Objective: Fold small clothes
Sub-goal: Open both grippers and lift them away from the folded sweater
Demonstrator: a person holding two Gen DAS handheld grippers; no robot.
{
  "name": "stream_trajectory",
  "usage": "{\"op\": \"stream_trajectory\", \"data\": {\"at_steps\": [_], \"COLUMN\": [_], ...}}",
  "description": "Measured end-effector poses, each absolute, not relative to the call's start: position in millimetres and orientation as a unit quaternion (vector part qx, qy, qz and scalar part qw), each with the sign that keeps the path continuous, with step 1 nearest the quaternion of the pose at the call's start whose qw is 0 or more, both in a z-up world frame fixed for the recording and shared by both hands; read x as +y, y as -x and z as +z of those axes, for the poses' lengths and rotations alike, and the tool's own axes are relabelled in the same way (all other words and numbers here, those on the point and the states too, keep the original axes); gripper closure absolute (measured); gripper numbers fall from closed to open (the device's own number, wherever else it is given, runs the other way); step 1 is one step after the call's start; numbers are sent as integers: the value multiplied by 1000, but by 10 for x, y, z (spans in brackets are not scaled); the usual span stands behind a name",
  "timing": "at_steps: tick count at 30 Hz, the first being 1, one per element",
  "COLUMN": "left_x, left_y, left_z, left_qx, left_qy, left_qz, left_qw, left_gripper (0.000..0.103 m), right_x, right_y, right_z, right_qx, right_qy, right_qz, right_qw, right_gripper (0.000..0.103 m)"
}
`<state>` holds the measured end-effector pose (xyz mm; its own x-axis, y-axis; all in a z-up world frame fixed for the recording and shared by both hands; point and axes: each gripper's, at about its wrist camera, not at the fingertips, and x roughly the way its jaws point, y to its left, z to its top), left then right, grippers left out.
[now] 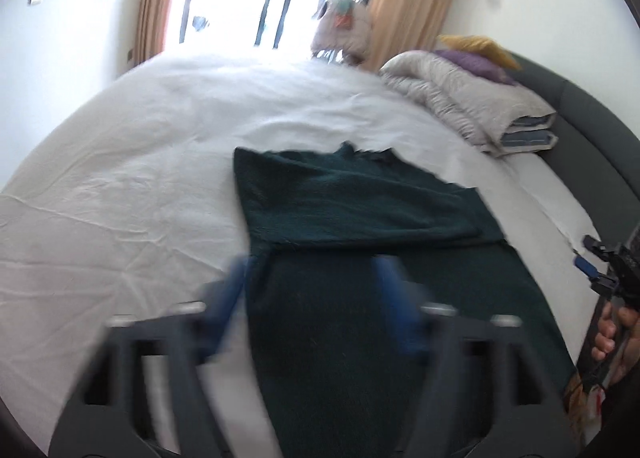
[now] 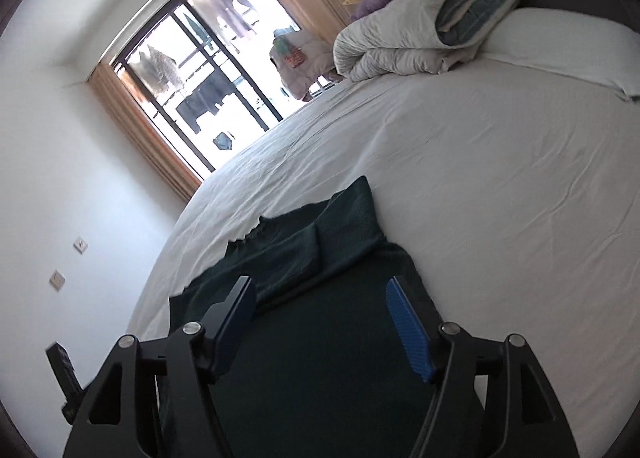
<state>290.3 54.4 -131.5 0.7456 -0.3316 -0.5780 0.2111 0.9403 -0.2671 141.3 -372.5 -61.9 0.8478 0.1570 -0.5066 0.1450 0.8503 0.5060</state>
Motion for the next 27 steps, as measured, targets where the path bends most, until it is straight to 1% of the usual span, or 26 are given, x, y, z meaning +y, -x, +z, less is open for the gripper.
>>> {"op": "stream_trajectory", "data": {"at_steps": [2, 5, 6, 7, 8, 11, 15, 17, 20, 23, 25, 27], "left_x": [489, 338, 290, 231, 165, 10, -107, -155, -235, -351, -386, -395], "left_y": [-2482, -1983, -1816, -1643, -1464, -997, -480, -262, -44, 134, 191, 233], "left_z": [-1194, -1127, -1124, -1133, -1160, -1303, -1607, -1767, -2015, -2282, -2392, -2477], "left_qx": [277, 253, 244, 236, 232, 222, 217, 211, 191, 150, 127, 113], "left_qy": [79, 30, 13, -8, -39, -130, -205, -247, -324, -417, -454, -477], "left_qz": [-160, -187, -194, -204, -218, -229, -241, -251, -245, -220, -214, -210], "left_qw": [944, 949, 950, 950, 947, 939, 923, 912, 894, 869, 856, 846], "left_gripper": [10, 9, 9, 9, 9, 9, 9, 9, 9, 9, 9, 9], "right_x": [-3569, -3383, -3293, -3207, -3164, -3006, -2985, -2950, -2831, -2680, -2631, -2659], "right_y": [-1153, -745, -603, -474, -346, -138, -136, -152, -130, -29, 54, 107], "right_z": [-572, -564, -563, -557, -584, -572, -511, -496, -536, -617, -670, -712], "right_qx": [270, 252, 246, 236, 229, 220, 215, 217, 232, 253, 254, 258], "right_qy": [-239, -213, -199, -181, -170, -140, -179, -175, -132, -70, -40, -43], "right_qz": [-5, -12, -15, -18, -19, -26, -16, -19, -24, -17, -21, -25], "right_qw": [933, 944, 948, 954, 958, 965, 960, 960, 963, 965, 966, 965], "right_gripper": [29, 11, 8, 1, 0, 0, 0, 0, 0, 0, 0, 0]}}
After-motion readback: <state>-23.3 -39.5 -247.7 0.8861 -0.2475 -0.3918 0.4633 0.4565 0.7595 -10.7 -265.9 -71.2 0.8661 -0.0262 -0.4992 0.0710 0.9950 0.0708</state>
